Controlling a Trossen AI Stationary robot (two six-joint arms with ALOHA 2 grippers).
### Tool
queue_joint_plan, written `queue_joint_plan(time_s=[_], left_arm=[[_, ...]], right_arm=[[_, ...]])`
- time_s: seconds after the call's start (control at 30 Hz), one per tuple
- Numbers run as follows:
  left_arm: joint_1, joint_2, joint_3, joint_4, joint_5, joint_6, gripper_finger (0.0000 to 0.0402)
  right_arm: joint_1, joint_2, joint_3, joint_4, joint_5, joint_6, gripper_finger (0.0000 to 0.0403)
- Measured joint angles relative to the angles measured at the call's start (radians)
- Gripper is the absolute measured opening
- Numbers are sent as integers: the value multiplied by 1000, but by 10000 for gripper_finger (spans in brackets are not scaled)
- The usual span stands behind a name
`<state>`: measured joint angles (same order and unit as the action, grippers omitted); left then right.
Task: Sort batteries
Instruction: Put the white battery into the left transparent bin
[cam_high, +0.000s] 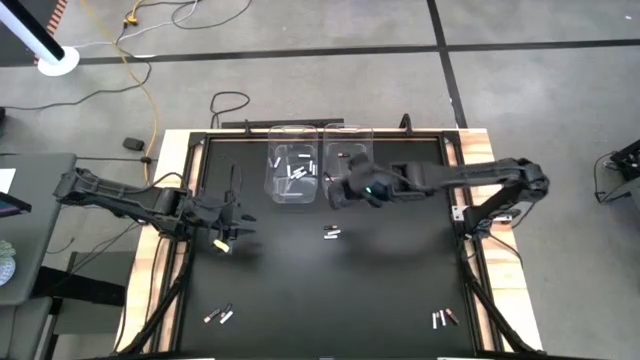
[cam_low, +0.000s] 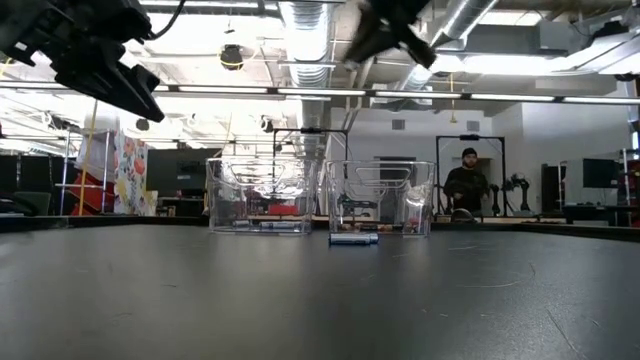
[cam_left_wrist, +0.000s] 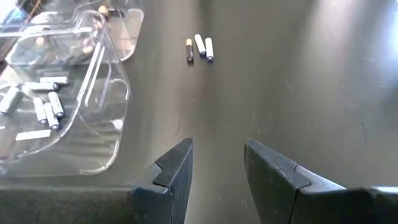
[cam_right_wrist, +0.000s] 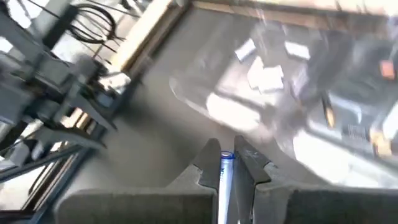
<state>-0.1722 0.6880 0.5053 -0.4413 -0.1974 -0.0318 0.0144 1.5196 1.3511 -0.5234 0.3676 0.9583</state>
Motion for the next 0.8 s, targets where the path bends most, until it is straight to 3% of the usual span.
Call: queue_joint_plan(time_s=[0.3, 0.5, 0.8], left_arm=[[0, 0, 0, 13, -16, -78, 139], [0, 0, 0, 44, -26, -135, 139], [0, 0, 0, 52, -58, -228, 139]], right_arm=[[-147, 288, 447, -31, -117, -381, 35], [-245, 527, 727, -87, -250, -517, 35], [-338, 841, 988, -265, -275, -735, 35]])
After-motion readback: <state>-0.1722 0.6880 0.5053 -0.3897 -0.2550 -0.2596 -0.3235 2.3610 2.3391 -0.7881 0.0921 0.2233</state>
